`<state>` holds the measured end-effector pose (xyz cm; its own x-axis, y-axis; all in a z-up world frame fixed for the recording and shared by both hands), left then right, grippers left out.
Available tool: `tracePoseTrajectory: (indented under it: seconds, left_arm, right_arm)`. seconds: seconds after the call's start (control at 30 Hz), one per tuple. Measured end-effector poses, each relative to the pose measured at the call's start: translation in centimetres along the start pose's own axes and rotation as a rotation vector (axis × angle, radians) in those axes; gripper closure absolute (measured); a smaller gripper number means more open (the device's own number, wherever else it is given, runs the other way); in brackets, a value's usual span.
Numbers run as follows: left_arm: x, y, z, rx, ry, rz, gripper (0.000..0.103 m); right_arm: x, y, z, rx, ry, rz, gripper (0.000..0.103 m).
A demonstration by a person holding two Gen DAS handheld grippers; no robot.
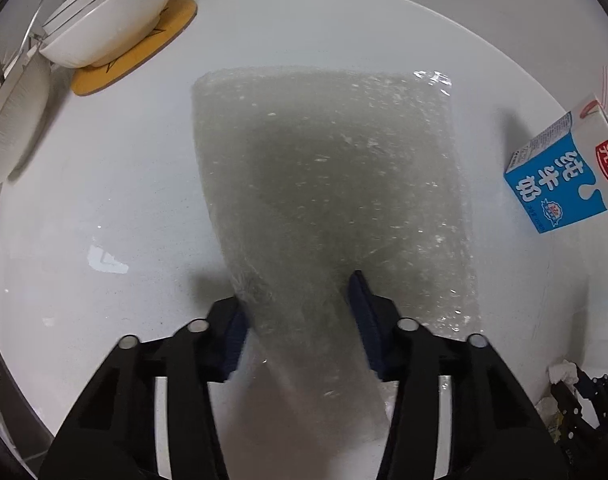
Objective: Collect trash
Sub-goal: 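Grasp the bubble-wrap sheet with the left tool while the right tool grasps the white tissue, then lift the bubble wrap and tissue and carry them down over the wastebasket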
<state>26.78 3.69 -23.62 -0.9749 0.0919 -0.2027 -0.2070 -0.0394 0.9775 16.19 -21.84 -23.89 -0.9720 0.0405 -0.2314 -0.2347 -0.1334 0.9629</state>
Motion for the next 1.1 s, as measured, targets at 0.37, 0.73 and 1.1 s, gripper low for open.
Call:
tracePoseTrajectory:
  seconds: [0.37,0.73,1.1]
  left_arm:
    - [0.6,1.3,-0.9,0.011,-0.004,-0.038,0.094]
    - [2.1,7.6,-0.7,0.054,0.031,-0.153,0.094]
    - [4.3,11.6,-0.1,0.096,0.026,-0.233,0.094]
  right_arm:
    - [-0.4,0.6,-0.8,-0.007,-0.064,-0.039,0.094]
    - [-1.3,2.8,-0.4,-0.02,-0.079,-0.096,0.094]
    - [-0.2,6.4,-0.1,-0.029,-0.08,-0.164,0.094]
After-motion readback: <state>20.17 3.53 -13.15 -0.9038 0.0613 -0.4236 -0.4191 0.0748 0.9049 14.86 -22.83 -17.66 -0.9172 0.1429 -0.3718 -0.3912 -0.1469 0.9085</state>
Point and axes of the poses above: each gripper's, at about its wrist camera, not at the fingertips, and y roughly against the way its jaws point, z to its left, x to its underside, the point moved 8 cm from there along -y, roughly the way its jaws point, and after that the axes turned 15 degrees about -y, right-handed, at the moved point
